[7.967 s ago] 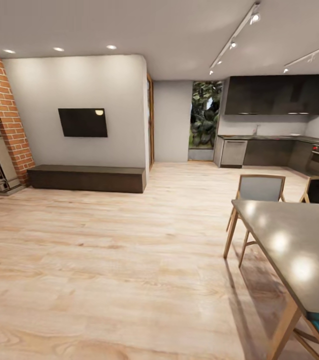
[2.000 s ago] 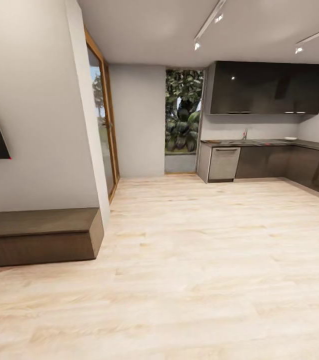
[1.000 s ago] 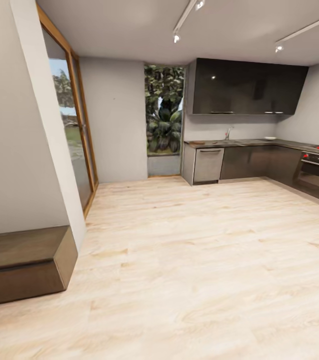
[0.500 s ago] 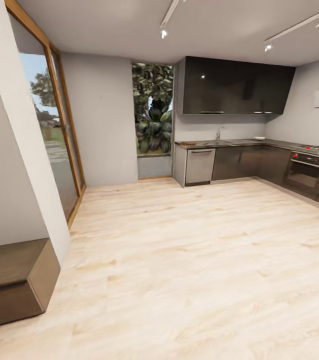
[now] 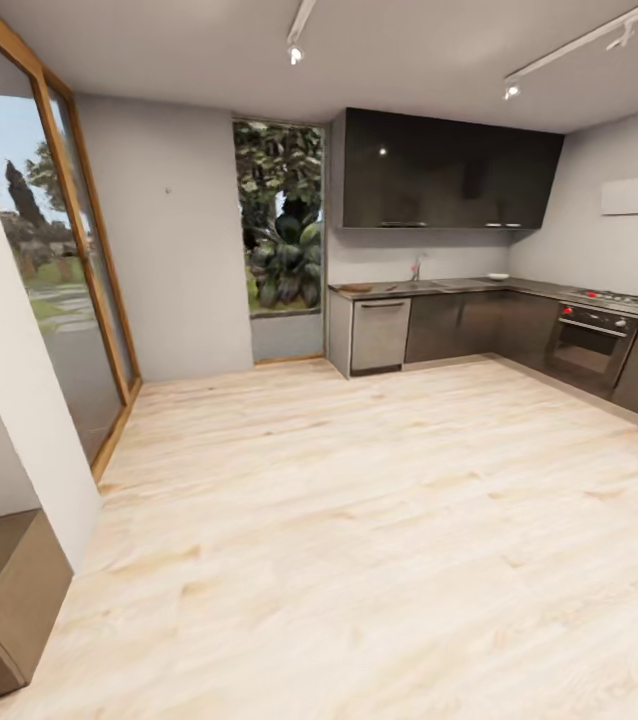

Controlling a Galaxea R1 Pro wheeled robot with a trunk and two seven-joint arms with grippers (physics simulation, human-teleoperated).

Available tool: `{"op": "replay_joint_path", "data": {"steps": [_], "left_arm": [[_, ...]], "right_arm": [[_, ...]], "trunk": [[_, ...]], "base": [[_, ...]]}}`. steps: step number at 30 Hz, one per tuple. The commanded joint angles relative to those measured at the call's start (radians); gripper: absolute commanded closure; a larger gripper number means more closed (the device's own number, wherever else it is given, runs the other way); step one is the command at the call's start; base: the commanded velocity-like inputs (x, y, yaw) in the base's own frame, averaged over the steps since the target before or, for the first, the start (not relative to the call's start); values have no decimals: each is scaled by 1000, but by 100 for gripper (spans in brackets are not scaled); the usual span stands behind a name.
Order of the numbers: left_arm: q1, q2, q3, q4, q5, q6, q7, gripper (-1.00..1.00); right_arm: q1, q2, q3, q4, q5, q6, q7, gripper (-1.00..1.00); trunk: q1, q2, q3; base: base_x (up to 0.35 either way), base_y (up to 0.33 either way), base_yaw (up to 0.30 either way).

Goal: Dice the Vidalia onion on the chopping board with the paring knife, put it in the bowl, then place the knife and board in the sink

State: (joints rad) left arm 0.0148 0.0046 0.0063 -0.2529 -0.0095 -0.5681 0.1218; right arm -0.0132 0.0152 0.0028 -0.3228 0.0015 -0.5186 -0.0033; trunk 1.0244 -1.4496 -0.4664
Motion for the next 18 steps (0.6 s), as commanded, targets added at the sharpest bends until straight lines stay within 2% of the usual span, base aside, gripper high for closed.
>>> {"op": "replay_joint_path", "data": {"steps": [1, 6, 18], "left_arm": [[1, 0, 1, -2, -1, -1, 2, -100], [1, 0, 1, -2, -1, -1, 3, -100], [1, 0, 1, -2, -1, -1, 2, -100]], "right_arm": [[-1, 0, 0, 1, 0, -3, 0, -100], [-1, 0, 0, 1, 0, -3, -1, -100], [-1, 0, 0, 1, 0, -3, -1, -100]], "trunk": [[1, 0, -1], [1, 0, -1], [1, 0, -1]], "base": [[323, -137, -111], [323, -78, -104], [323, -6, -89]]}}
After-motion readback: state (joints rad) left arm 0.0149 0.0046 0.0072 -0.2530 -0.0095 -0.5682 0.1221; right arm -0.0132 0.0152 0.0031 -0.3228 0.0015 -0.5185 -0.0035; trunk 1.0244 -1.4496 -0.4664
